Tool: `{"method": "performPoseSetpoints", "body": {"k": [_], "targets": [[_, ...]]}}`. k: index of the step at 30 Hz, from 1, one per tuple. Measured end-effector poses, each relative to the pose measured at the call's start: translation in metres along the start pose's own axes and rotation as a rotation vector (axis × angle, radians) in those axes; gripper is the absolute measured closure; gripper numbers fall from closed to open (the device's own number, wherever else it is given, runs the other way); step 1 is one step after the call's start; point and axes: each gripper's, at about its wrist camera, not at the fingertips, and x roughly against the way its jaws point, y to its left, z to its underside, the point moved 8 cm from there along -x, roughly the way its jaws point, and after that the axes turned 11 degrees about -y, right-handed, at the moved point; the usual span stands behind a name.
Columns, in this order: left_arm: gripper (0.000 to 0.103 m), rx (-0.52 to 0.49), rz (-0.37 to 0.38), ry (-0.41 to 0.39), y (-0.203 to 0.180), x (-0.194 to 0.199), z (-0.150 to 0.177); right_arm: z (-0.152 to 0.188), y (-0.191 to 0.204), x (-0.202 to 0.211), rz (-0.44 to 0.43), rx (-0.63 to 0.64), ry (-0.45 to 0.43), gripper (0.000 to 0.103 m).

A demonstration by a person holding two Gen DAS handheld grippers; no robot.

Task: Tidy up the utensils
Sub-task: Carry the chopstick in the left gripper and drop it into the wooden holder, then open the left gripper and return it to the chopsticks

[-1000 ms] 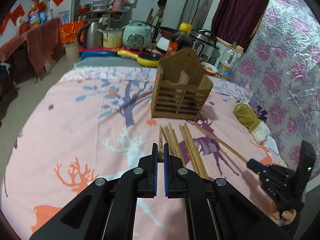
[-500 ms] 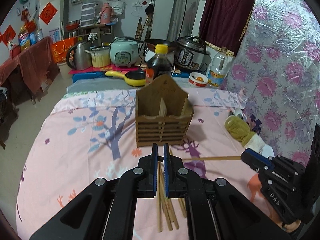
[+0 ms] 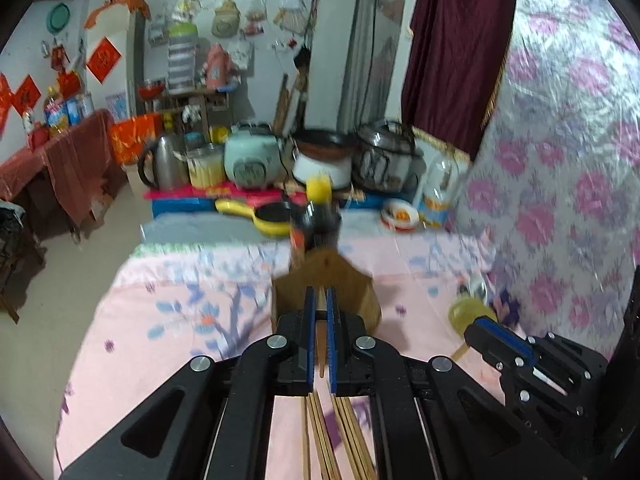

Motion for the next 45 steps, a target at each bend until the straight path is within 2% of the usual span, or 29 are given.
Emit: {"method": "performPoseSetpoints", "body": {"k": [4, 7, 11, 14, 16, 17, 19, 20, 21, 23, 28, 30, 35, 39, 42, 43, 45], "targets": [[0.098, 0.013, -0.034, -0.070, 0.006, -0.008, -0.037, -0.045, 0.000, -0.012, 0.019, -0.019, -0.086, 0.097], [0.097, 0.025, -0.062, -0.110, 0.014, -0.018, -0.051, -0.071, -0.009, -0.022, 0.062, -0.047, -0.171, 0.097], [0.097, 0.065, -0.066, -0.088, 0.029, -0.049, -0.035, -0.076, -0.032, -0.050, 0.110, -0.124, -0.226, 0.097], [0.097, 0.107, -0.064, -0.019, 0.044, -0.082, -0.001, -0.052, -0.048, -0.076, 0.128, -0.178, -0.215, 0.097], [0.097, 0.152, -0.055, 0.039, 0.057, -0.098, 0.023, -0.030, -0.049, -0.097, 0.101, -0.162, -0.141, 0.094], [0.093, 0.169, -0.055, 0.054, 0.062, -0.101, 0.031, -0.021, -0.050, -0.102, 0.098, -0.150, -0.113, 0.092], [0.068, 0.192, -0.055, 0.061, 0.071, -0.101, 0.042, -0.005, -0.055, -0.101, 0.119, -0.142, -0.091, 0.083], [0.046, 0.202, -0.065, 0.050, 0.077, -0.098, 0.044, -0.001, -0.058, -0.096, 0.113, -0.152, -0.096, 0.072], [0.037, 0.213, -0.081, 0.030, 0.083, -0.093, 0.046, 0.003, -0.060, -0.089, 0.115, -0.160, -0.103, 0.067], [0.035, 0.224, -0.112, 0.001, 0.095, -0.081, 0.049, 0.009, -0.064, -0.077, 0.126, -0.159, -0.113, 0.061], [0.023, 0.282, -0.136, -0.019, 0.114, -0.052, 0.064, 0.031, -0.071, -0.045, 0.139, -0.173, -0.118, 0.041], [0.018, 0.292, -0.157, -0.022, 0.120, -0.040, 0.077, 0.041, -0.070, -0.031, 0.145, -0.173, -0.110, 0.028], [0.015, 0.272, -0.202, -0.002, 0.129, -0.017, 0.121, 0.065, -0.064, 0.004, 0.161, -0.175, -0.120, 0.007], [0.013, 0.223, -0.233, 0.073, 0.130, -0.010, 0.173, 0.103, -0.058, 0.026, 0.146, -0.175, -0.106, 0.006], [0.013, 0.197, -0.243, 0.189, 0.128, -0.010, 0.216, 0.145, -0.053, 0.021, 0.138, -0.142, 0.016, 0.006], [0.013, 0.196, -0.234, 0.217, 0.127, -0.009, 0.225, 0.159, -0.051, 0.017, 0.126, -0.140, 0.074, 0.006], [0.013, 0.193, -0.194, 0.257, 0.121, -0.007, 0.239, 0.169, -0.049, 0.012, 0.117, -0.151, 0.118, 0.006]]}}
